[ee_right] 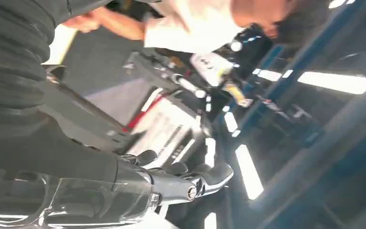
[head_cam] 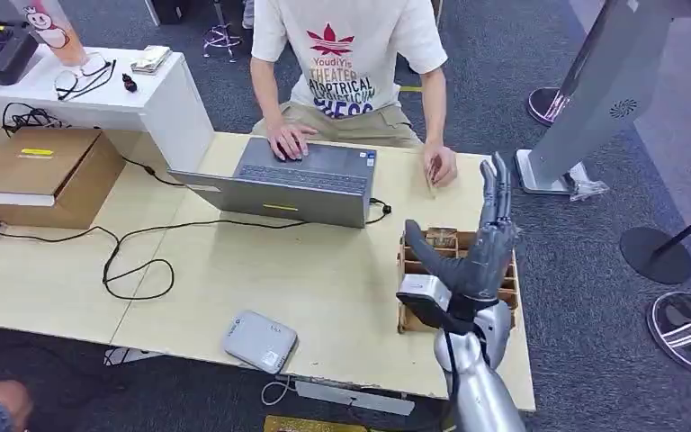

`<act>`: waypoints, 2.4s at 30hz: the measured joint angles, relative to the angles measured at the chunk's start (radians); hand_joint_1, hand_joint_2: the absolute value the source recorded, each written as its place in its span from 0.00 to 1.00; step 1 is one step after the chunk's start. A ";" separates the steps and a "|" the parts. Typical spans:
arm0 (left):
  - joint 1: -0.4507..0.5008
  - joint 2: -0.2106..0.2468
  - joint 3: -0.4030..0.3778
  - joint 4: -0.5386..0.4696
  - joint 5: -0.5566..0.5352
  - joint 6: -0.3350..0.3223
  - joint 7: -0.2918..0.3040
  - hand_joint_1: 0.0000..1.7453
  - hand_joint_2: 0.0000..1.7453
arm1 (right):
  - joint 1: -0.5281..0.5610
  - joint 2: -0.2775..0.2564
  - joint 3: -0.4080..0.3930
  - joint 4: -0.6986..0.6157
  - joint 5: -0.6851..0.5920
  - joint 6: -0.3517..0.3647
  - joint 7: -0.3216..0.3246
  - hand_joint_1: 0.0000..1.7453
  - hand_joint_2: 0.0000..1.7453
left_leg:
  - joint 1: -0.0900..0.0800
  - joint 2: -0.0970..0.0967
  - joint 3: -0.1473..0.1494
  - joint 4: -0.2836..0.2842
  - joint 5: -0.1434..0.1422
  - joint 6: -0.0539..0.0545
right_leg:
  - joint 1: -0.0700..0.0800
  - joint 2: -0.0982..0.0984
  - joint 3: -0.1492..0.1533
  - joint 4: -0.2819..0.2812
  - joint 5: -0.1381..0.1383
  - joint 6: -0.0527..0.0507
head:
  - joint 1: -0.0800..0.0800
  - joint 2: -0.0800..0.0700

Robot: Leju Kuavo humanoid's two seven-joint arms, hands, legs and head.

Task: Pass the card to the sensor for recognition and then transmit it.

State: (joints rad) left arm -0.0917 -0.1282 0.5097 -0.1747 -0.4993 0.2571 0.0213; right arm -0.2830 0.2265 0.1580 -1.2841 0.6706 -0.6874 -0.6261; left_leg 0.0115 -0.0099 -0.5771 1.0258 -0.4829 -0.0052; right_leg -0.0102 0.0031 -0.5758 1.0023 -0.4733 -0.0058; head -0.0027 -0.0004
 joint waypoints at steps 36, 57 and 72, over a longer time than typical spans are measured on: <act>0.049 0.027 0.111 0.000 0.069 -0.024 -0.002 0.00 0.00 | 0.218 -0.590 0.191 -0.213 0.156 0.206 0.420 0.00 1.00 | -0.001 -0.001 -0.001 0.000 -0.002 0.003 | -0.002 -0.001 0.000 -0.001 -0.002 0.003 | 0.000 0.000; 0.048 0.029 0.111 0.000 0.045 -0.035 -0.010 0.00 0.00 | 0.351 -0.640 0.157 -0.327 0.218 0.338 0.532 0.05 1.00 | -0.002 -0.001 -0.001 0.000 -0.002 0.003 | -0.002 -0.001 0.000 -0.001 -0.002 0.004 | 0.000 0.000; 0.048 0.032 0.111 0.000 0.035 -0.050 -0.031 0.00 0.00 | 0.371 -0.615 0.157 -0.320 0.245 0.386 0.536 0.19 1.00 | -0.001 -0.001 -0.001 0.000 -0.002 0.004 | -0.002 -0.001 0.000 -0.001 -0.002 0.004 | 0.000 0.000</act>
State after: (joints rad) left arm -0.0433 -0.0965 0.6203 -0.1747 -0.4646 0.2075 -0.0099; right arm 0.0876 -0.3887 0.3147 -1.6041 0.9159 -0.3017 -0.0897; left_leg 0.0101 -0.0110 -0.5784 1.0261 -0.4854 -0.0017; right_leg -0.0121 0.0016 -0.5755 1.0014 -0.4755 -0.0022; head -0.0031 -0.0004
